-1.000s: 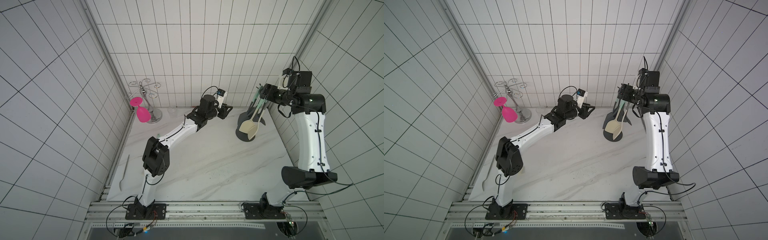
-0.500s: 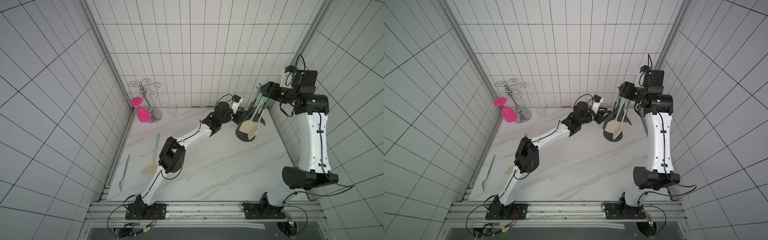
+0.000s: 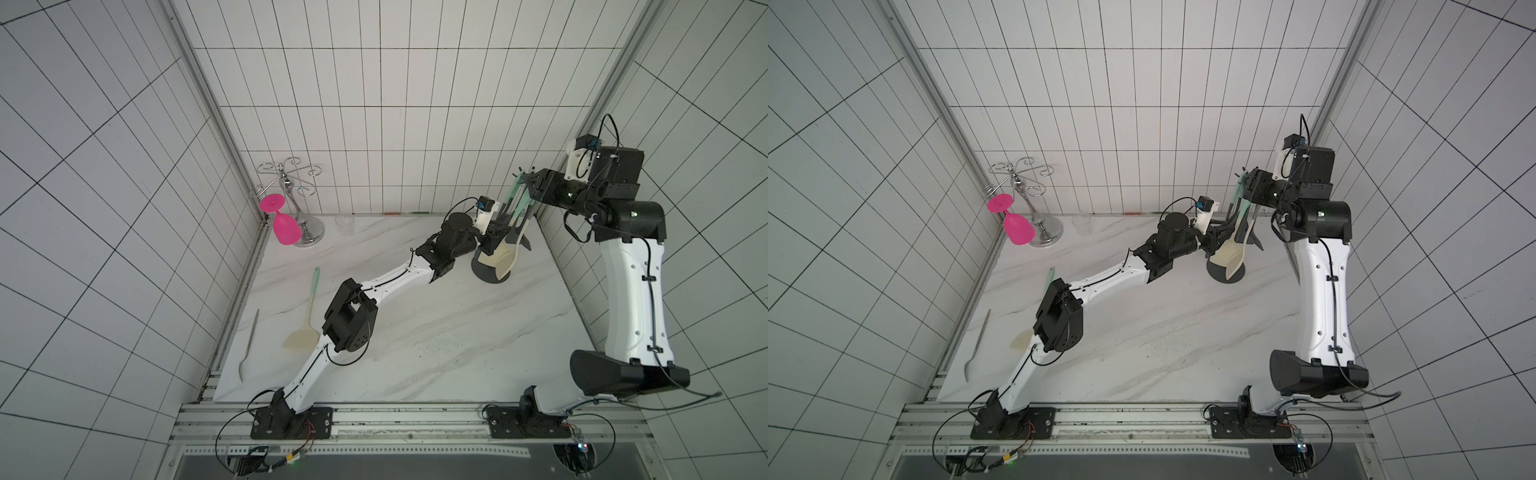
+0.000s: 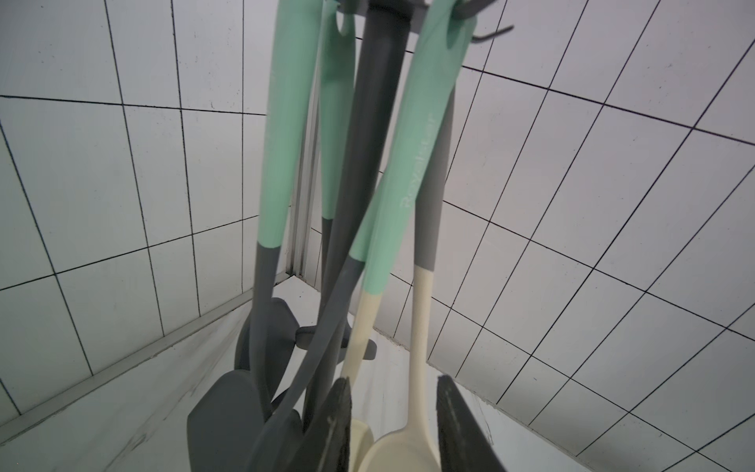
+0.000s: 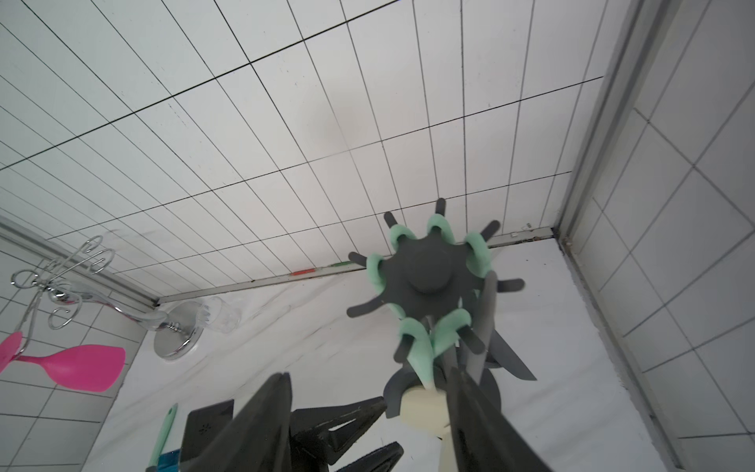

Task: Take the spatula off the kitchen utensil rack
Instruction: Take off the spatula from the rack.

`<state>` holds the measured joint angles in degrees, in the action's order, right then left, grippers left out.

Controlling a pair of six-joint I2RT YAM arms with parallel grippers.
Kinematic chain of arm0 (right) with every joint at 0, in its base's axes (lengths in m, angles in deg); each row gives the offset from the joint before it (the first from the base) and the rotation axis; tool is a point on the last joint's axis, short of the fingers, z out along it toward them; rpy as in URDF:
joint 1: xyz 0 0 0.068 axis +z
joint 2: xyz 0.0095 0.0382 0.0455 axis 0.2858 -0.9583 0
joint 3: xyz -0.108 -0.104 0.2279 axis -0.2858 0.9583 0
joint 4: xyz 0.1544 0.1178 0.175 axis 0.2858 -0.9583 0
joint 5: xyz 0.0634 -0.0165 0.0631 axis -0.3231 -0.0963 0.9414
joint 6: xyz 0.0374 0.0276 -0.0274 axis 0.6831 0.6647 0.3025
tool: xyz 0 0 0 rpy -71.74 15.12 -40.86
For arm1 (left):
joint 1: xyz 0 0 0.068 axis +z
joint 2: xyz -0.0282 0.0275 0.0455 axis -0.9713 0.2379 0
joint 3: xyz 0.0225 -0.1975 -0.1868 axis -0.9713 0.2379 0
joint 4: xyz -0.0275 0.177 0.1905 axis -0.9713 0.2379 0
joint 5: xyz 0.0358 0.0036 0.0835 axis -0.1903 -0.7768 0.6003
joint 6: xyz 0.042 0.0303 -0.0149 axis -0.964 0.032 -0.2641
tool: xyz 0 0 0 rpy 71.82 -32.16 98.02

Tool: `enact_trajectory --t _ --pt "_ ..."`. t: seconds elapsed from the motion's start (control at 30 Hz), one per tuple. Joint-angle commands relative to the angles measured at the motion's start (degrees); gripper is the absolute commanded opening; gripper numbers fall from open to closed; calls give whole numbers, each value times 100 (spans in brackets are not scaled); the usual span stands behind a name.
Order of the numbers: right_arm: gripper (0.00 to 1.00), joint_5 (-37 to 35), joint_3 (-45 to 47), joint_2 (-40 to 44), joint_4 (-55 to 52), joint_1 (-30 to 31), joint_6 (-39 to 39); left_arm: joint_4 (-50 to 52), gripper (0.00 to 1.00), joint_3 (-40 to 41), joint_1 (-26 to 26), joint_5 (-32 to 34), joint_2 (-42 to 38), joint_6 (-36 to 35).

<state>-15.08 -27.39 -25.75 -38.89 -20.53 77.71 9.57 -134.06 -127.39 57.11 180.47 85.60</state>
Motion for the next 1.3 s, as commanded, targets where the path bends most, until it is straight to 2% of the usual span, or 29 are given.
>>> enact_trajectory --t 0.0,0.13,0.33,0.47,0.57,0.63,0.7,0.83,0.93,1.03,1.27 --pt "64 -819 1148 804 693 -206 -193 160 34 -321 44 109 136 191" --pt "62 -604 3110 1499 2147 -467 -7 464 42 -997 73 -227 393 285" --pt "60 250 4375 1438 3561 -562 277 559 44 -1783 157 -274 938 381" --pt "59 217 4848 1295 4222 -557 377 384 44 -1880 228 -283 1103 425" --pt "50 186 5046 1153 4543 -557 387 347 44 -1863 281 -347 1169 473" --pt "49 241 5145 1049 4763 -557 429 340 44 -1816 301 -389 1181 487" --pt "50 299 5179 934 4900 -543 456 270 44 -1714 309 -431 1195 499" --pt "62 296 5192 739 5031 -474 398 231 44 -1593 330 -502 1217 564" --pt "63 108 5194 615 5059 -386 274 182 44 -1543 356 -571 1233 615" --pt "55 14 5206 522 5068 -324 139 175 44 -1485 369 -620 1216 605" --pt "24 -226 5347 663 5024 -206 -283 81 44 -1127 442 -696 1087 683"
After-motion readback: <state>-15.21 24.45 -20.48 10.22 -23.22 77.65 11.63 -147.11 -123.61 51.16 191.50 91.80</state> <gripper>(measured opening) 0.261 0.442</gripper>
